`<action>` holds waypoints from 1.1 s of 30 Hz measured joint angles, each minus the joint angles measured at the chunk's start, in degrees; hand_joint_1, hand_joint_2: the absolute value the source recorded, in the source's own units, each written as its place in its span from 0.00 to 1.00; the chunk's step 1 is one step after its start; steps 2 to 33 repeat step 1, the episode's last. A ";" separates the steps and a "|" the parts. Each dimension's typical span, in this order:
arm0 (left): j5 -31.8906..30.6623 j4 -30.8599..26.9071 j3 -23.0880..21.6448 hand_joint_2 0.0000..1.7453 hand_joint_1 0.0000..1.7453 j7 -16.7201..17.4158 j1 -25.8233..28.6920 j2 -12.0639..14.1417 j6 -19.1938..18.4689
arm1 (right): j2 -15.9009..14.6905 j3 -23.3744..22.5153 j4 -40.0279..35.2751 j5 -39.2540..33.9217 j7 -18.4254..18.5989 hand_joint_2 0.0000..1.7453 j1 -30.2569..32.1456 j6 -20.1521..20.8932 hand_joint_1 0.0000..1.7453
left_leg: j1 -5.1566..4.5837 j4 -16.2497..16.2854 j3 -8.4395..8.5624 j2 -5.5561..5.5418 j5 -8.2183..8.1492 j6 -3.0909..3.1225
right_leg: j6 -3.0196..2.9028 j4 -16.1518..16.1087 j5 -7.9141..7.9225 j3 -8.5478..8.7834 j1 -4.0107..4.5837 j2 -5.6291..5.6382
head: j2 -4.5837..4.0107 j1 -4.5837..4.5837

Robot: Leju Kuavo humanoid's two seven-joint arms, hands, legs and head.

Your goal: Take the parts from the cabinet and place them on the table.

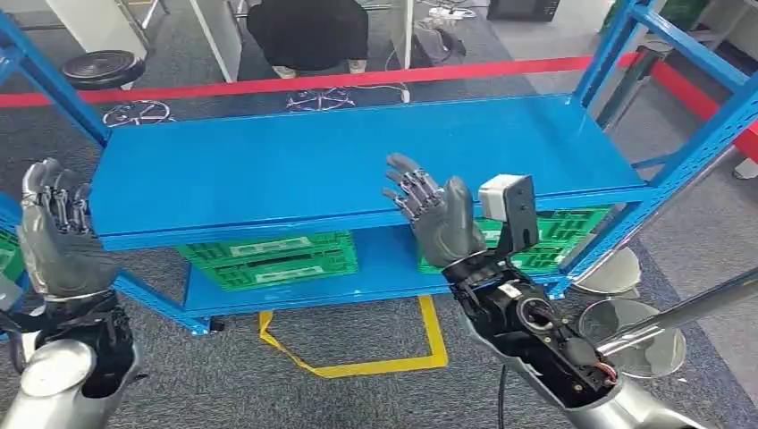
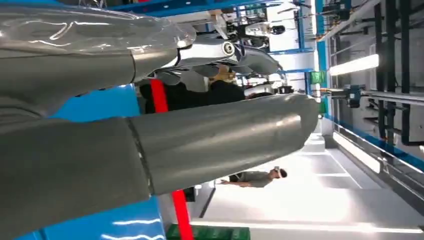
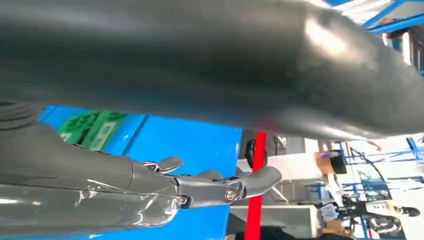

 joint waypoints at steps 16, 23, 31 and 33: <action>0.00 0.00 0.00 0.00 0.00 0.02 0.05 0.00 0.02 | 0.00 0.02 0.02 0.00 -0.02 0.00 0.00 0.18 0.00 | 0.00 0.00 -0.01 0.00 0.00 0.00 | 0.00 0.00 0.00 0.01 0.00 -0.01 | 0.00 0.00; 0.00 0.00 0.00 0.00 0.00 0.02 0.05 0.00 0.02 | 0.00 0.02 0.02 0.00 -0.02 0.00 0.00 0.18 0.00 | 0.00 0.00 -0.01 0.00 0.00 0.00 | 0.00 0.00 0.00 0.01 0.00 -0.01 | 0.00 0.00; 0.00 0.00 0.00 0.00 0.00 0.02 0.05 0.00 0.02 | 0.00 0.02 0.02 0.00 -0.02 0.00 0.00 0.18 0.00 | 0.00 0.00 -0.01 0.00 0.00 0.00 | 0.00 0.00 0.00 0.01 0.00 -0.01 | 0.00 0.00; 0.00 0.00 0.00 0.00 0.00 0.02 0.05 0.00 0.02 | 0.00 0.02 0.02 0.00 -0.02 0.00 0.00 0.18 0.00 | 0.00 0.00 -0.01 0.00 0.00 0.00 | 0.00 0.00 0.00 0.01 0.00 -0.01 | 0.00 0.00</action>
